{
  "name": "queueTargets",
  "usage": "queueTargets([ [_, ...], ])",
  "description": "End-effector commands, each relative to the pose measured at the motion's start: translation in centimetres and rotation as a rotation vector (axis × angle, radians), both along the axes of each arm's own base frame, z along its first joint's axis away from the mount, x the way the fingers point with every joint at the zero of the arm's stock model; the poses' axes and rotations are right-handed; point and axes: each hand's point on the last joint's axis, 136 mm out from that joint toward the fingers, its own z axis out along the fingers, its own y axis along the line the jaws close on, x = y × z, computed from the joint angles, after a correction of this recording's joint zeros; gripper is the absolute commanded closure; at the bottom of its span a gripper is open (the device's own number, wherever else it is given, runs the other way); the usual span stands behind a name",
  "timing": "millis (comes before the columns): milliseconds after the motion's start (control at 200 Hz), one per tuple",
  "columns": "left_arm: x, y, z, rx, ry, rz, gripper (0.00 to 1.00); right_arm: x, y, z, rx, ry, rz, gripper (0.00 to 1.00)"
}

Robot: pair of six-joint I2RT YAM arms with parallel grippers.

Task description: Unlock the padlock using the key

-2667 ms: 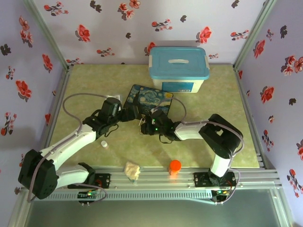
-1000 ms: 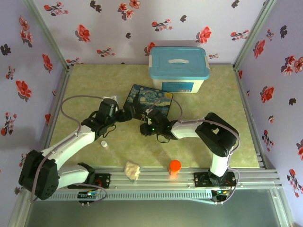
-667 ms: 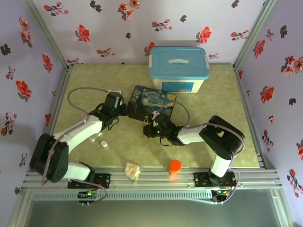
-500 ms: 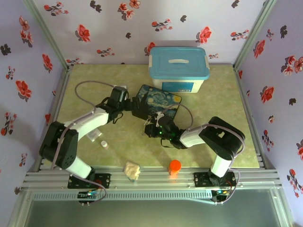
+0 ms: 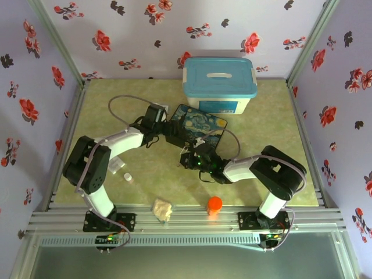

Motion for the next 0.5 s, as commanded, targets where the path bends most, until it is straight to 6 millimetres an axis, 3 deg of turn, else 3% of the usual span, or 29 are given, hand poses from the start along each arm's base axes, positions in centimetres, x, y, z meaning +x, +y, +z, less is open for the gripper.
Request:
queueTargets([
  [0,-1.5,1.4,-3.6,0.122,0.105,0.033,0.53,-0.7,-2.9,-3.0,-0.069,0.112,-0.116,0.83],
  [175,-3.9,1.7,-6.4,0.158,0.185,0.041,0.62,-0.2,-4.9,-3.7,-0.021,0.106,-0.246,0.88],
  [310,-5.8,2.1,-8.3,0.165,0.241,0.053,0.69,0.1,-5.6,-3.2,0.039,0.073,-0.299,0.91],
  [495,-7.6,2.0,-10.6,0.147,0.303,0.045,0.73,0.0,-6.7,-2.8,-0.044,0.046,-0.298,0.90],
])
